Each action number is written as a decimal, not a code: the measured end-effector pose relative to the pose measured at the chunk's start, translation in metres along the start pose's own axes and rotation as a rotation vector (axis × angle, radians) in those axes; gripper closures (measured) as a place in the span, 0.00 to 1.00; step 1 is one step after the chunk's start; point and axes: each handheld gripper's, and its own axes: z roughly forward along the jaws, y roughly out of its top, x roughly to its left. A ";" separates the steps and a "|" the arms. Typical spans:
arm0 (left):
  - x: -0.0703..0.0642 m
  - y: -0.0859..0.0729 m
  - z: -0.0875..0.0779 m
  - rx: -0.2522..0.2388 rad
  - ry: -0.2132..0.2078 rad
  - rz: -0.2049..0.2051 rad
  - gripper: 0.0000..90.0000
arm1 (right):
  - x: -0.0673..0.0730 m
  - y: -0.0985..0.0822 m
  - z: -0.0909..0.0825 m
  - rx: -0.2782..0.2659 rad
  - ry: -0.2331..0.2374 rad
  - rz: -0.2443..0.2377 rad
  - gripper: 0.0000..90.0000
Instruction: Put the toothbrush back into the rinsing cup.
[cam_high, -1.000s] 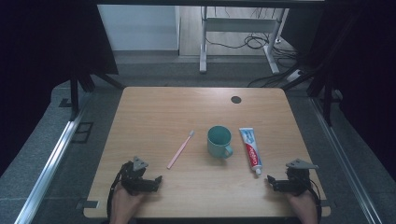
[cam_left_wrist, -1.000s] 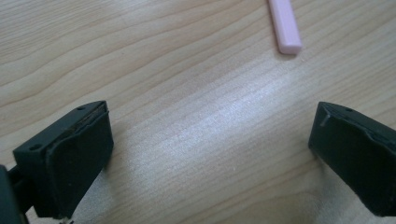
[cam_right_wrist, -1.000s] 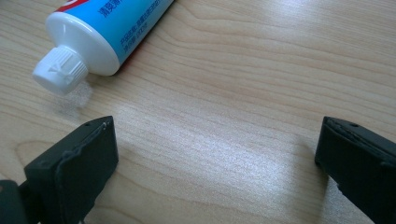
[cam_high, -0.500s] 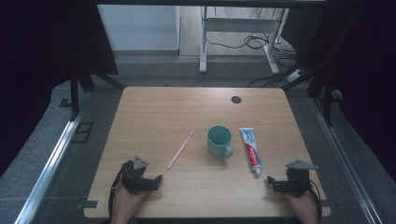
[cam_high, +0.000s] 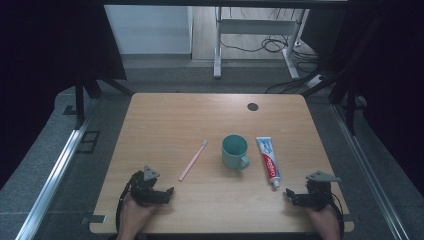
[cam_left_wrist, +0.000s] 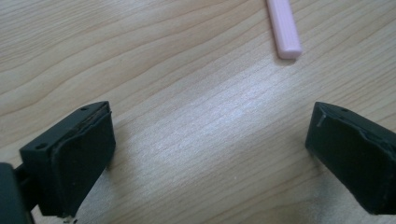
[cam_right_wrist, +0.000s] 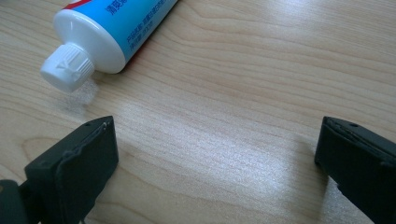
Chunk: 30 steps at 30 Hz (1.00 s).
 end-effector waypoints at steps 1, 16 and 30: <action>0.000 0.001 0.000 0.003 -0.002 0.000 0.02 | 0.000 0.000 0.000 0.000 0.000 0.000 0.00; -0.002 0.021 -0.007 0.016 -0.040 0.030 0.09 | 0.001 0.000 0.000 0.000 -0.003 0.002 0.00; -0.001 0.048 -0.003 0.135 -0.074 0.095 0.14 | 0.001 0.000 0.000 0.001 -0.003 0.003 0.00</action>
